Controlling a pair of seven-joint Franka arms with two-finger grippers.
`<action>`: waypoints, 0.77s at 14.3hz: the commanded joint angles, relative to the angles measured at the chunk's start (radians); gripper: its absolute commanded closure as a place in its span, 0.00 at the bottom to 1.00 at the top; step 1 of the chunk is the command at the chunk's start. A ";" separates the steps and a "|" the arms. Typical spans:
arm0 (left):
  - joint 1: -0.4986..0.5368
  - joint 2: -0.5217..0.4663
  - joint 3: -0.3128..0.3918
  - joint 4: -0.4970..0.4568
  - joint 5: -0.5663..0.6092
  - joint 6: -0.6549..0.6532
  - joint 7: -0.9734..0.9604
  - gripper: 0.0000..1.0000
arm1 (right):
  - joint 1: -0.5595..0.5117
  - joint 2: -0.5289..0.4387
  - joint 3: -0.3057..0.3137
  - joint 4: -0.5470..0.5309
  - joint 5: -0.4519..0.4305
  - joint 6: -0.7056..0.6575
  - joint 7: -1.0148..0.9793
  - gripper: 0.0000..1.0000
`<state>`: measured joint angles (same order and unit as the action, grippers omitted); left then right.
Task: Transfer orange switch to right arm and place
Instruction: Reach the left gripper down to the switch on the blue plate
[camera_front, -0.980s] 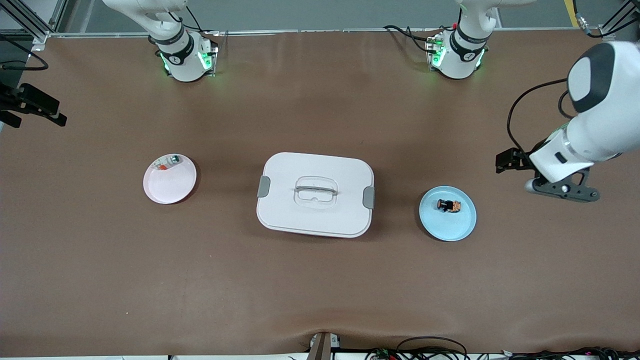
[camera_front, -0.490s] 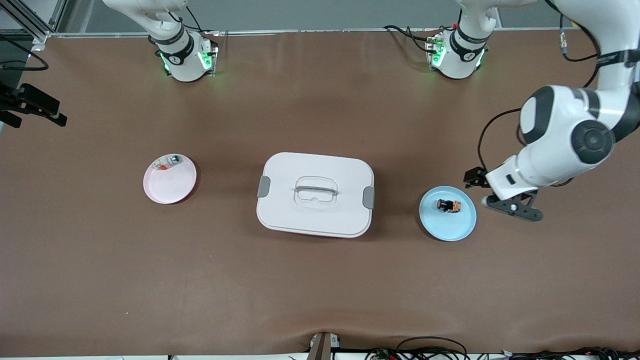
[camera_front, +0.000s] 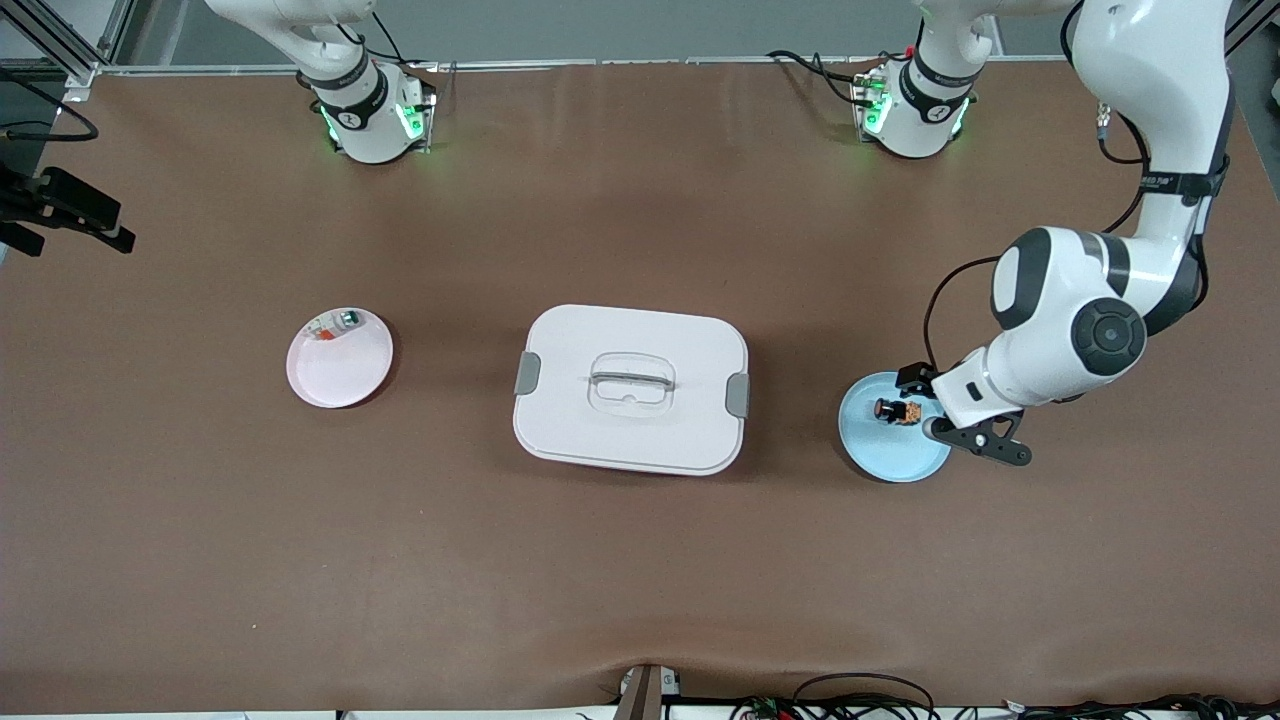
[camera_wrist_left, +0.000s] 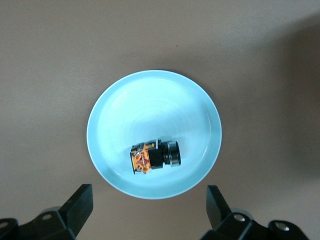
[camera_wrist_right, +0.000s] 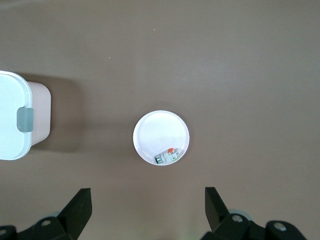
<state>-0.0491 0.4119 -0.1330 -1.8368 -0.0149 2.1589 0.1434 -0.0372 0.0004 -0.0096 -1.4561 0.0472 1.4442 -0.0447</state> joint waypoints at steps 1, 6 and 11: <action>-0.008 0.042 -0.002 -0.010 0.015 0.056 -0.120 0.00 | -0.009 -0.008 0.008 -0.007 0.006 0.007 -0.011 0.00; -0.011 0.070 -0.001 -0.064 0.015 0.128 -0.203 0.00 | -0.007 -0.008 0.008 -0.007 0.006 0.007 -0.011 0.00; -0.009 0.070 0.000 -0.133 0.016 0.174 -0.203 0.00 | -0.009 -0.008 0.008 -0.007 0.006 0.010 -0.011 0.00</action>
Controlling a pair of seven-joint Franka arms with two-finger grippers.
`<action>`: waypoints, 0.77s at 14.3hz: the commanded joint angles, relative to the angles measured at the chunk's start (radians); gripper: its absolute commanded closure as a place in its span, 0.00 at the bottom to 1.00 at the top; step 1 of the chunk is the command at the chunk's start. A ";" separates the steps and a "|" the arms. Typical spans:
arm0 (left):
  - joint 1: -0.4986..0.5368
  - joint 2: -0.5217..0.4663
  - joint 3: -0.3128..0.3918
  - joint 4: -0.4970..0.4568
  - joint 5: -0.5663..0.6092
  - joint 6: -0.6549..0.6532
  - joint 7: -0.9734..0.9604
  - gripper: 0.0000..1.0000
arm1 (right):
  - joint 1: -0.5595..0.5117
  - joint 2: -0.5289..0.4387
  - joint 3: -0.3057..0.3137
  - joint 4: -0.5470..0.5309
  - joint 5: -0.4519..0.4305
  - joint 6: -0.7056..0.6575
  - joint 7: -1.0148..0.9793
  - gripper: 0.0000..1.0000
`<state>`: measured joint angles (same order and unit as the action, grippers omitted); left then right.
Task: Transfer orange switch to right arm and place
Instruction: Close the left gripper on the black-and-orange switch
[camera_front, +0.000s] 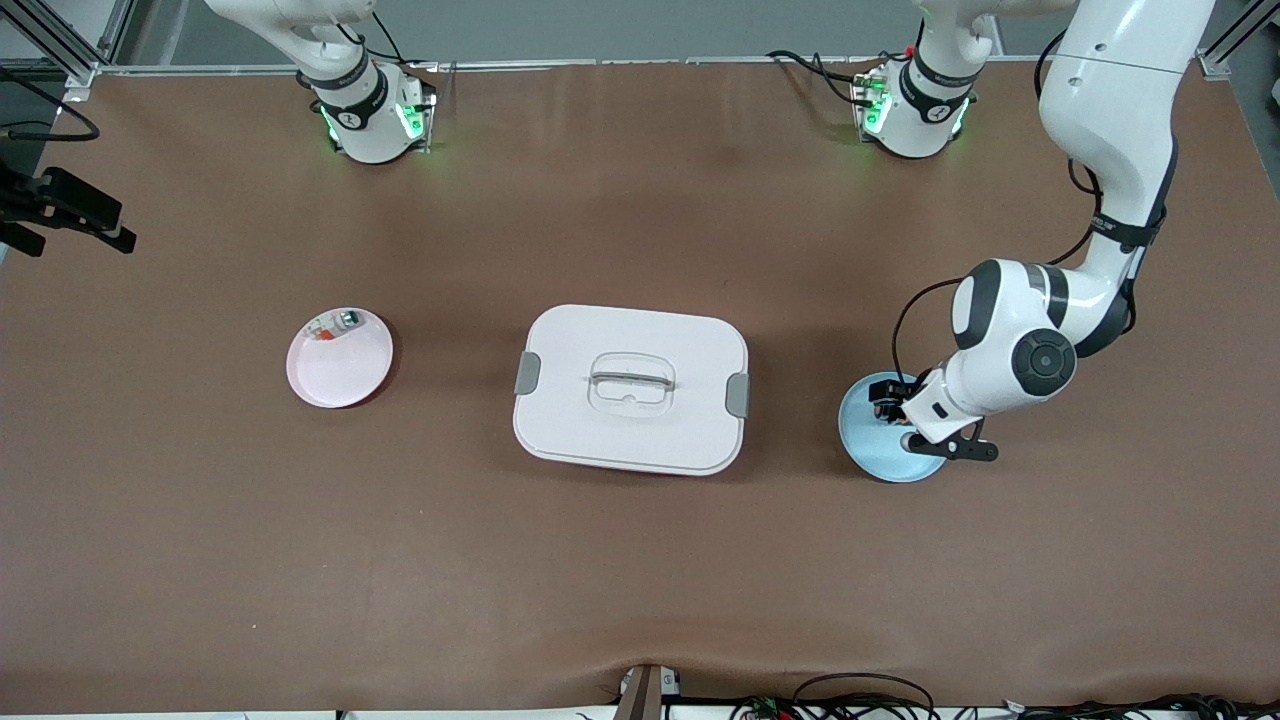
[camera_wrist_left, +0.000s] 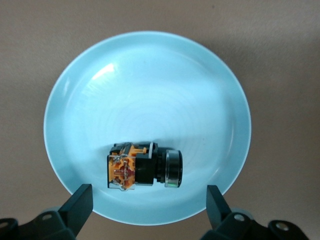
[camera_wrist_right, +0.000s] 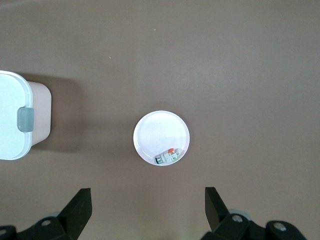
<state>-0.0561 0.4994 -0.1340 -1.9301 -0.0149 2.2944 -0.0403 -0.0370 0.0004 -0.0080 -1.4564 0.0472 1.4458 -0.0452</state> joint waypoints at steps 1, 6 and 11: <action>-0.002 -0.015 0.001 -0.041 0.027 0.046 -0.018 0.00 | -0.009 -0.008 0.006 -0.007 0.006 0.008 -0.010 0.00; 0.002 0.019 -0.001 -0.035 0.124 0.105 -0.009 0.00 | -0.011 -0.008 0.006 -0.007 0.006 0.008 -0.010 0.00; 0.001 0.030 -0.004 -0.030 0.112 0.118 -0.020 0.00 | -0.011 -0.008 0.006 -0.007 0.006 0.008 -0.010 0.00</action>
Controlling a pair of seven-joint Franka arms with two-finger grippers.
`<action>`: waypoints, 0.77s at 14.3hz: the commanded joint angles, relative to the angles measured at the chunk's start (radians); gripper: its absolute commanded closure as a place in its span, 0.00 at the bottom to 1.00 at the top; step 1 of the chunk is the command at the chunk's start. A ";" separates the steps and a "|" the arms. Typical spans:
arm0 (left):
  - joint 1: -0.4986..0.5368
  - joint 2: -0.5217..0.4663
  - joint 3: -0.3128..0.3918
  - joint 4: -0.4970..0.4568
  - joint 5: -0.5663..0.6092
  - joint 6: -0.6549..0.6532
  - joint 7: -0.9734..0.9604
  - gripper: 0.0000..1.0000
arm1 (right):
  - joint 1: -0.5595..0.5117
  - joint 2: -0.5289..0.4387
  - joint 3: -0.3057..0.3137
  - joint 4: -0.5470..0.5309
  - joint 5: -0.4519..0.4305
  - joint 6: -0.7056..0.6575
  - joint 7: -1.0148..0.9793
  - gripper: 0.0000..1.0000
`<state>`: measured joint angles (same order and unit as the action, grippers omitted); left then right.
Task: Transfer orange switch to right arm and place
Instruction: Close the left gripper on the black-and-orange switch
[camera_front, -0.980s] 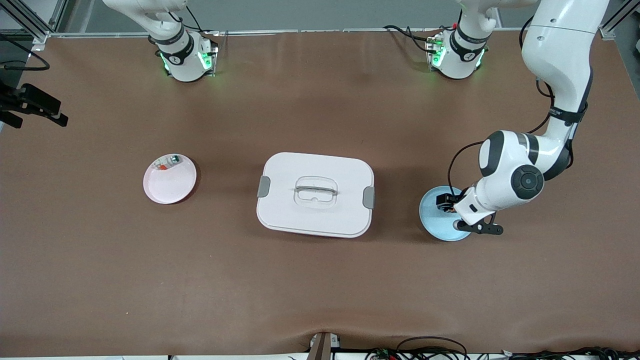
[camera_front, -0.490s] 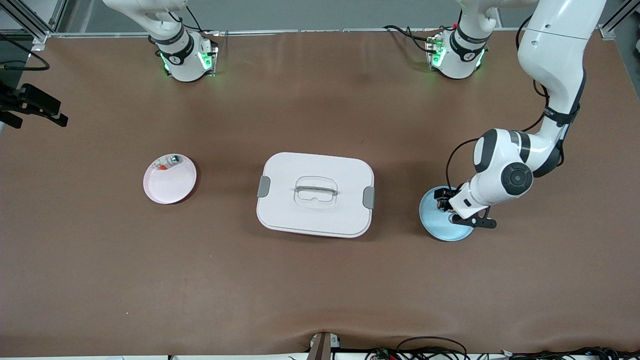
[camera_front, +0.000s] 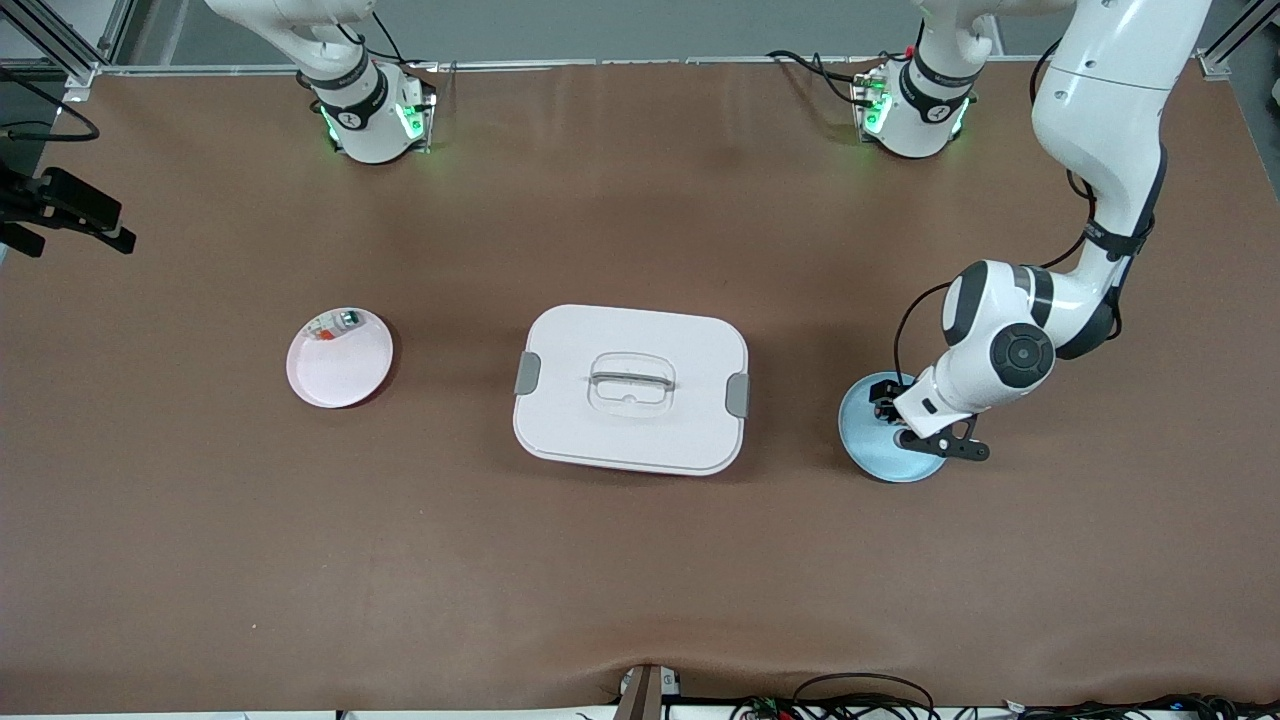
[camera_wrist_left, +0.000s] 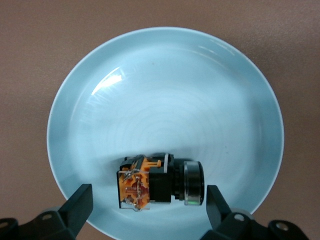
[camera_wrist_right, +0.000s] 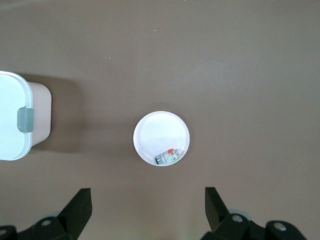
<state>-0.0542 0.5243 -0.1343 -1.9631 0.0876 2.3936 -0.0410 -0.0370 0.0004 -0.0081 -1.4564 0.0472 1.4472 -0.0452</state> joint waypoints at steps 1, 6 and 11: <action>-0.001 0.006 -0.004 0.000 0.009 0.028 -0.019 0.00 | -0.011 -0.008 0.007 -0.007 0.006 0.007 -0.010 0.00; -0.007 0.025 -0.004 0.001 0.009 0.050 -0.020 0.00 | -0.011 -0.008 0.007 -0.007 0.006 0.007 -0.010 0.00; -0.013 0.042 -0.004 0.000 0.009 0.088 -0.022 0.00 | -0.011 -0.008 0.007 -0.007 0.006 0.007 -0.010 0.00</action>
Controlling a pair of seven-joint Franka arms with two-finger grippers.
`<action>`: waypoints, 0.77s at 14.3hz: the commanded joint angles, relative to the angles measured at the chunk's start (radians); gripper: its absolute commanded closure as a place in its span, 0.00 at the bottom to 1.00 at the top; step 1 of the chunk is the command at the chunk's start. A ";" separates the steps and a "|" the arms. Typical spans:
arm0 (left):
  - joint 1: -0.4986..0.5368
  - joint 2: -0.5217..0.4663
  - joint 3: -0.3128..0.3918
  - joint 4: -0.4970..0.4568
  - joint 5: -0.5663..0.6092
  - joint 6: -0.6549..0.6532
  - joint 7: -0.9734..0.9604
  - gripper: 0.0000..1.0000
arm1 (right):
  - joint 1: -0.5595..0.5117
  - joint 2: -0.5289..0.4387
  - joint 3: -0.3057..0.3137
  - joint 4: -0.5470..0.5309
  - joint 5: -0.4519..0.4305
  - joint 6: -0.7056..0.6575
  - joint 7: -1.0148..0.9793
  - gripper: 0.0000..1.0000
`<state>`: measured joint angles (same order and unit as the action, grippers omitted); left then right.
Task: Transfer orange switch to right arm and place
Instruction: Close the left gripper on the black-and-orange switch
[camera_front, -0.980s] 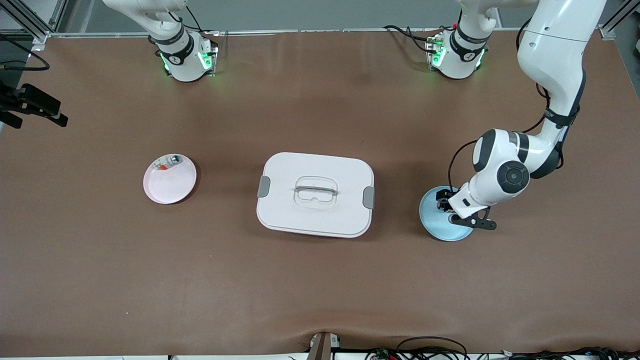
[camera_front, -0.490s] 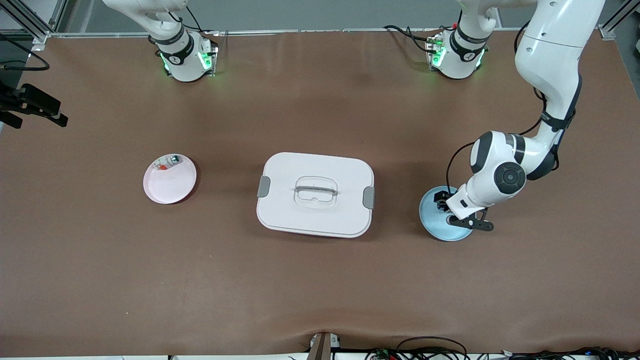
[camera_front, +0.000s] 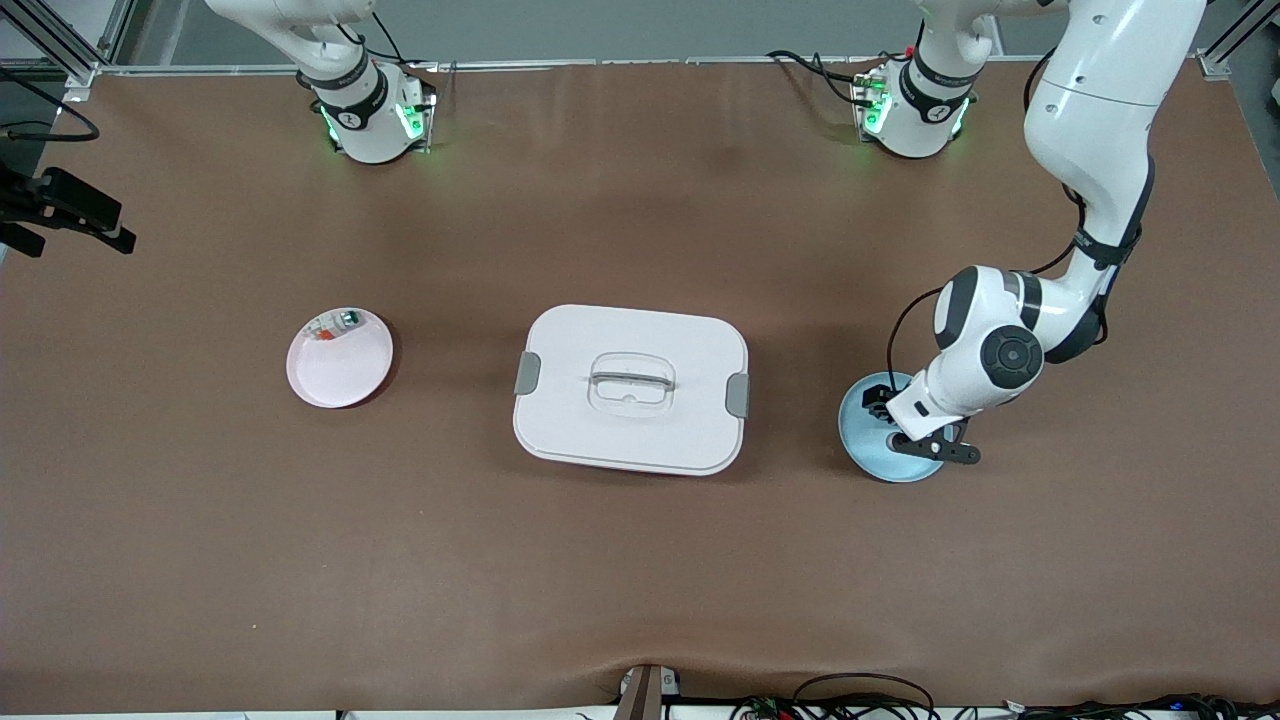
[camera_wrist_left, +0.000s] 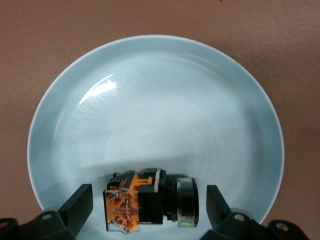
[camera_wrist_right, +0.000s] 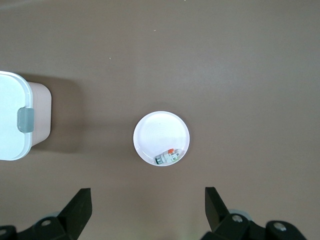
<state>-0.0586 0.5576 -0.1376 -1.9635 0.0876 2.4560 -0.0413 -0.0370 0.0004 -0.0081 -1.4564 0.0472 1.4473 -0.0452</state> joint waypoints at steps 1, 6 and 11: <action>-0.009 0.015 0.000 0.000 0.009 0.035 -0.022 0.00 | -0.011 -0.008 0.007 -0.007 0.006 0.007 -0.010 0.00; -0.009 0.018 0.000 0.000 0.009 0.040 -0.022 0.01 | -0.011 -0.008 0.007 -0.007 0.008 0.007 -0.010 0.00; -0.006 0.018 0.000 -0.002 0.009 0.040 -0.022 0.50 | -0.011 -0.008 0.007 -0.007 0.008 0.007 -0.010 0.00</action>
<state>-0.0620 0.5736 -0.1378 -1.9636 0.0876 2.4810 -0.0416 -0.0370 0.0004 -0.0081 -1.4564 0.0472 1.4474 -0.0452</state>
